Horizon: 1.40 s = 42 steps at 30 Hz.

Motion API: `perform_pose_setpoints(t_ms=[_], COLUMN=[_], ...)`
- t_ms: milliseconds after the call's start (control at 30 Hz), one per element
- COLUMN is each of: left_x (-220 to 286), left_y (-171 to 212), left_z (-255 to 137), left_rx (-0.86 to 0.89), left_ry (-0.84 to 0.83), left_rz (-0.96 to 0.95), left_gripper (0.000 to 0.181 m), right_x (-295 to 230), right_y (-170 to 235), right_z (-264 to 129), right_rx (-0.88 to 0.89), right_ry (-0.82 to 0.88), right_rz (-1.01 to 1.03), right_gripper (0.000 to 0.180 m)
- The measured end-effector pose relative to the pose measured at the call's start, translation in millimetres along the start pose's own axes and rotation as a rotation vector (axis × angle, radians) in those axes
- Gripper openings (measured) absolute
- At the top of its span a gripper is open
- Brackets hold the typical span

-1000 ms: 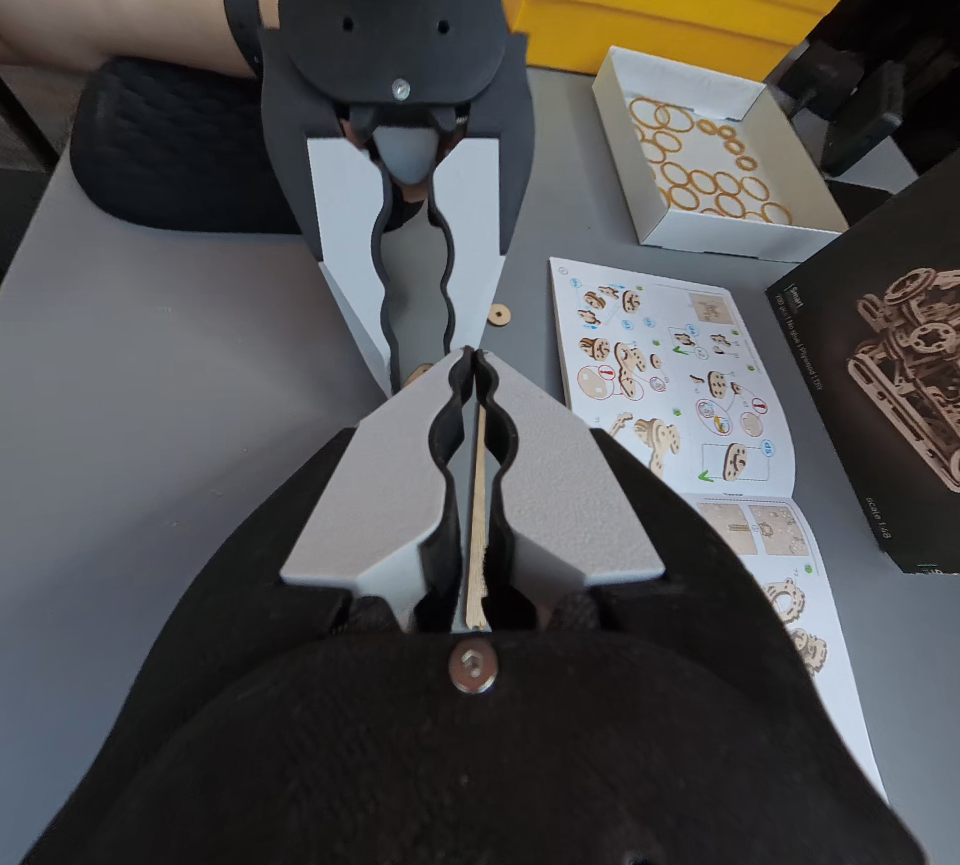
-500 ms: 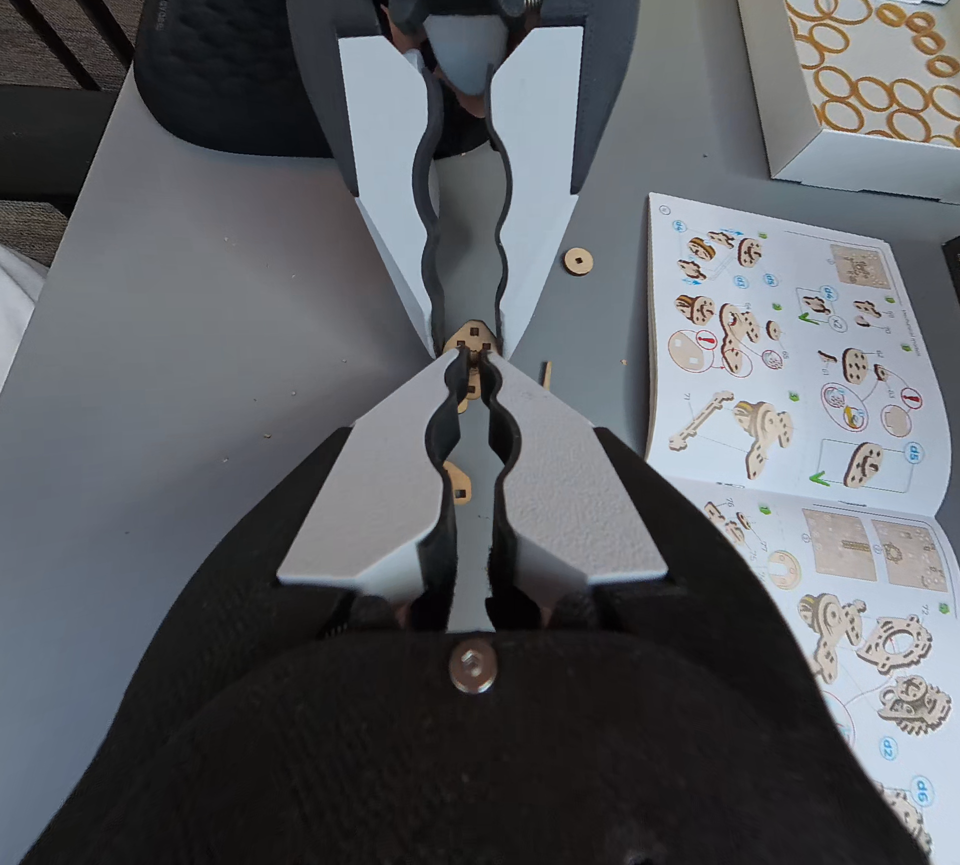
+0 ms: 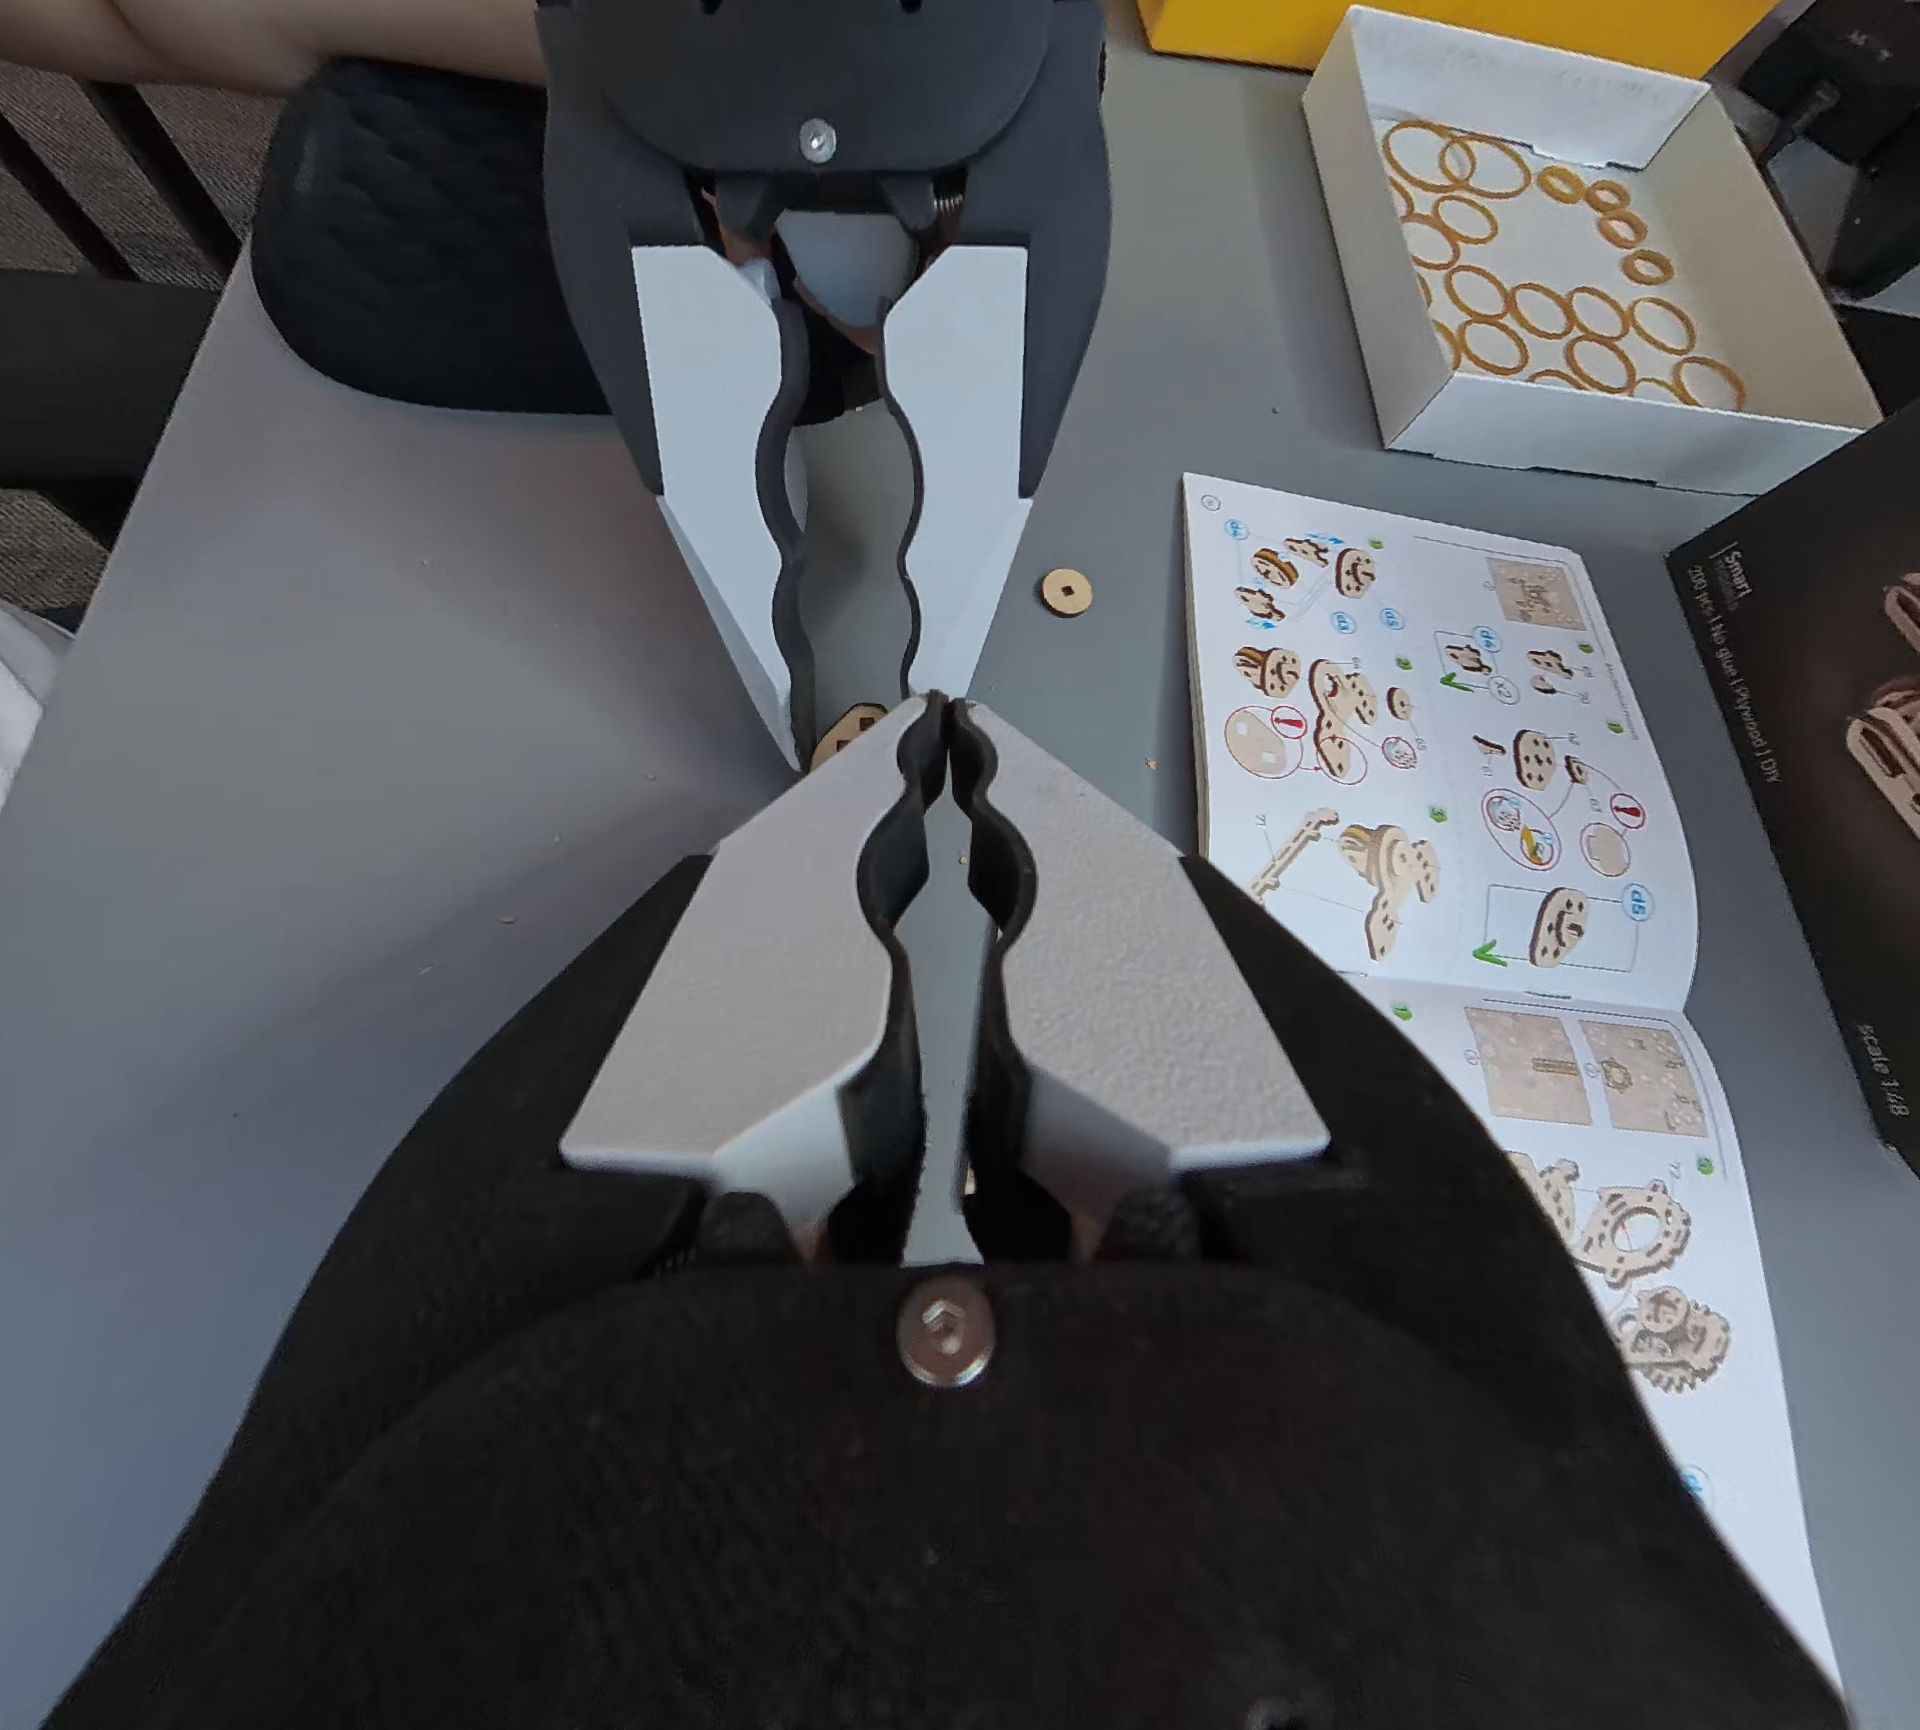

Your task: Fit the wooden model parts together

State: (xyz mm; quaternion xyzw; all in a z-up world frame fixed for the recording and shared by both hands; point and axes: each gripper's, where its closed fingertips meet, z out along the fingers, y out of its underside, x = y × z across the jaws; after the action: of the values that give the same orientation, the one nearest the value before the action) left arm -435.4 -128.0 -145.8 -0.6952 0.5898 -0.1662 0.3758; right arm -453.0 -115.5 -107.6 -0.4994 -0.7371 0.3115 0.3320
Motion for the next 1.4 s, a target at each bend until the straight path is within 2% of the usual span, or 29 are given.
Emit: perform_pose_setpoints(t_ms=[133, 233, 300, 333, 367, 400, 533, 600, 633, 900, 967, 1000, 1100, 1233, 1400], left_x=[-1, -2, -5, -6, -8, -10, -17, -19, -20, -21, -21, -21, -22, -24, -25], left_y=[0, 1, 2, 2, 2, 0, -4, -4, -4, -3, -3, -3, -5, -9, -10], left_z=[-1, -1, -3, -4, -6, -8, -18, -21, -21, -23, -24, -24, -25, -28, -30], left_rx=[0.007, 0.005, 0.001, 0.004, 0.012, 0.024, 0.068, 0.079, 0.083, 0.117, 0.125, 0.129, 0.153, 0.199, 0.236], left_ry=[0.004, -0.006, -0.019, -0.025, -0.029, -0.034, -0.049, -0.051, -0.05, -0.034, -0.03, -0.028, -0.023, -0.014, 0.008], left_rz=[-0.012, -0.007, -0.006, -0.007, -0.013, -0.022, -0.054, -0.063, -0.064, -0.081, -0.083, -0.085, -0.089, -0.106, -0.141], left_gripper=[0.02, 0.02, 0.02, 0.02, 0.02, 0.02, 0.02, 0.02, 0.02, 0.02, 0.02, 0.021, 0.02, 0.02, 0.02], right_x=[-2, 8, 12, 8, 2, -1, -3, -17, -23, -47, -49, -48, -47, -39, -20], right_y=[9, 32, 38, 42, 46, 48, 56, 53, 54, 57, 57, 57, 58, 58, 41], right_z=[-3, -3, -6, -9, -12, -16, -23, -21, -19, 0, 2, 2, 1, -2, -18], right_rx=[0.0, -0.103, -0.112, -0.124, -0.139, -0.141, -0.141, -0.105, -0.108, -0.143, -0.144, -0.142, -0.147, -0.153, -0.066], right_ry=[-0.049, 0.004, 0.02, -0.011, -0.039, -0.051, -0.051, -0.126, -0.155, -0.229, -0.243, -0.246, -0.245, -0.184, -0.089], right_rz=[0.022, 0.01, 0.022, 0.033, 0.022, -0.007, -0.04, -0.038, -0.034, -0.088, -0.057, -0.037, -0.03, -0.09, -0.098], right_gripper=[0.0, 0.004, 0.034, 0.034, 0.013, 0.0, 0.0, 0.03, 0.034, 0.039, 0.037, 0.03, 0.03, 0.03, 0.03])
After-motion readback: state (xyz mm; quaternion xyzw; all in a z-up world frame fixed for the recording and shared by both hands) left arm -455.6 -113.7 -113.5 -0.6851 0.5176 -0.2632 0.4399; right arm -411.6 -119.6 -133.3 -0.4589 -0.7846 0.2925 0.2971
